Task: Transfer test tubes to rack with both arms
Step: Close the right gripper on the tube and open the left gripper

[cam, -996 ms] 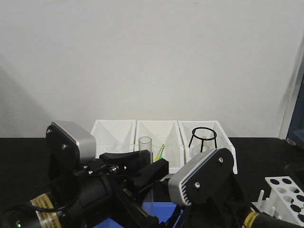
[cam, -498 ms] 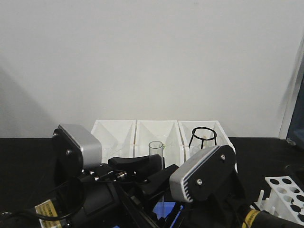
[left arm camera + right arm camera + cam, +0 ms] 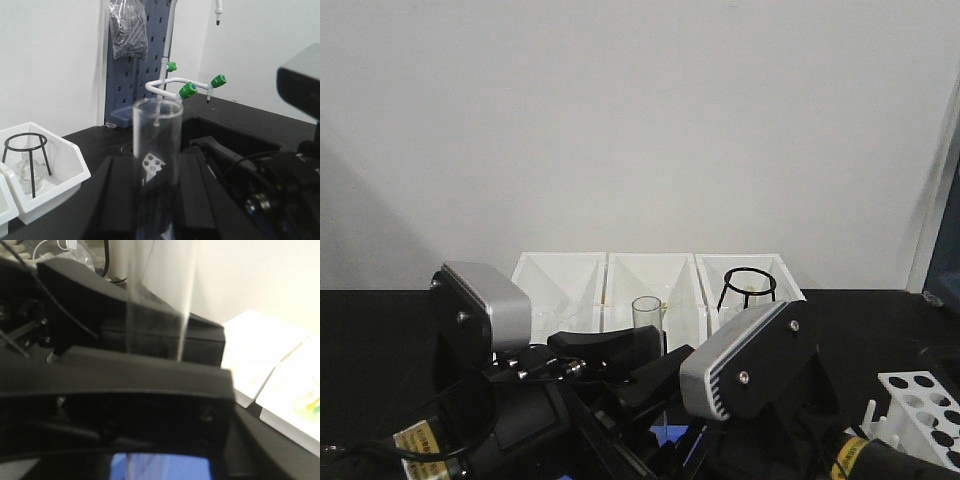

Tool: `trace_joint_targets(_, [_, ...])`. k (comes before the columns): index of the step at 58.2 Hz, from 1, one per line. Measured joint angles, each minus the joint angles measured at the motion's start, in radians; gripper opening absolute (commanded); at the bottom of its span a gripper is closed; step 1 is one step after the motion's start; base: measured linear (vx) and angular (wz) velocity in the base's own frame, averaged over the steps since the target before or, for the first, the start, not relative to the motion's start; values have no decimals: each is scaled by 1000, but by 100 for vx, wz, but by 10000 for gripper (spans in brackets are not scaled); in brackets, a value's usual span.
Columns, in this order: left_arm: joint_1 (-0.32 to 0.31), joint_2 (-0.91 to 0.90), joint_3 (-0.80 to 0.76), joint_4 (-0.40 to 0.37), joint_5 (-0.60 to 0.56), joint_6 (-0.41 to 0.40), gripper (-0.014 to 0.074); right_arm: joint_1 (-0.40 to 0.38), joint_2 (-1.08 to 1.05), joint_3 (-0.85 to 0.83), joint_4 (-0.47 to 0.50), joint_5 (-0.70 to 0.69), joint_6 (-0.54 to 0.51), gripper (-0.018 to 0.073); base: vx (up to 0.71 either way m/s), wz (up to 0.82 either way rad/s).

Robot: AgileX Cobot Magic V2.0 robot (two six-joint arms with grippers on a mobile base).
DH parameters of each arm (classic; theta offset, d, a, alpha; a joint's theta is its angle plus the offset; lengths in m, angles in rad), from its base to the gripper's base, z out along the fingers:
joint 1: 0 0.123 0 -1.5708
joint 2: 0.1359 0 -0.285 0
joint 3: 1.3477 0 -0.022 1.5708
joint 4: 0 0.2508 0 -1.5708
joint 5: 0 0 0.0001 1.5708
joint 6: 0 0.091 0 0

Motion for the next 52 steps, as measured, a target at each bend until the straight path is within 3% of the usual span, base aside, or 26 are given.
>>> trace_joint_targets(14, [0, 0, 0, 0, -2, 0, -20, 2, 1, 0, 1, -1, 0, -14, 0, 0])
trace_joint_targets(37, [0, 0, 0, 0, 2, 0, 13, 2, 1, 0, 1, -2, 0, -11, 0, 0])
trace_joint_targets(45, [0, 0, 0, 0, 11, -1, 117, 2, 2, 0, 1, 0, 0, -9, 0, 0])
trace_joint_targets(52, [0, 0, -1, 0, 25, -1, 272, 2, 2, 1, 1, 5, 0, -8, 0, 0])
